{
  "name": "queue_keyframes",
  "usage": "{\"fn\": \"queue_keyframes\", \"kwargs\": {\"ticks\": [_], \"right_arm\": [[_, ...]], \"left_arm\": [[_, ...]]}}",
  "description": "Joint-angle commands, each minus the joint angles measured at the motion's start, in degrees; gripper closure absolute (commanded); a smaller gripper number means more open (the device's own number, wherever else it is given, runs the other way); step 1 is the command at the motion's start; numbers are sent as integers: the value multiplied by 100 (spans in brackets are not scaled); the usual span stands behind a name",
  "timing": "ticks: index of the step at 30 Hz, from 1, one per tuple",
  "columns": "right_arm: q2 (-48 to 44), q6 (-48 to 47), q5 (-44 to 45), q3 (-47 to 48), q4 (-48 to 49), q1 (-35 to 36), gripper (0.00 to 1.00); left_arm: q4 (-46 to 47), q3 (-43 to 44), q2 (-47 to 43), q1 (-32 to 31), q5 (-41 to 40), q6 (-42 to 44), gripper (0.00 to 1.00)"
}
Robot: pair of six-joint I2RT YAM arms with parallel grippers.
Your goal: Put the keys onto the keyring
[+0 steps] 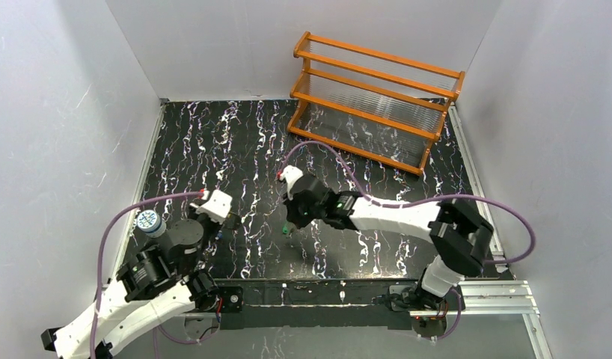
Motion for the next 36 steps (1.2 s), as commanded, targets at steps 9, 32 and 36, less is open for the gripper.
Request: {"fn": "queue_keyframes", "kwargs": {"ticks": [9,32,36], "right_arm": [[-1172,-394,-2145,-673,182,-1074,99],[1963,1171,-4701,524,910,-2670,62],[2287,1107,-4676,779,758,-2682,64]], "left_arm": [[2112,-235,1692,-21,2229,532,100],[1404,-539,1107,-21,1893,500,100],[1338,-510,1135,-21,1877,575,100]]}}
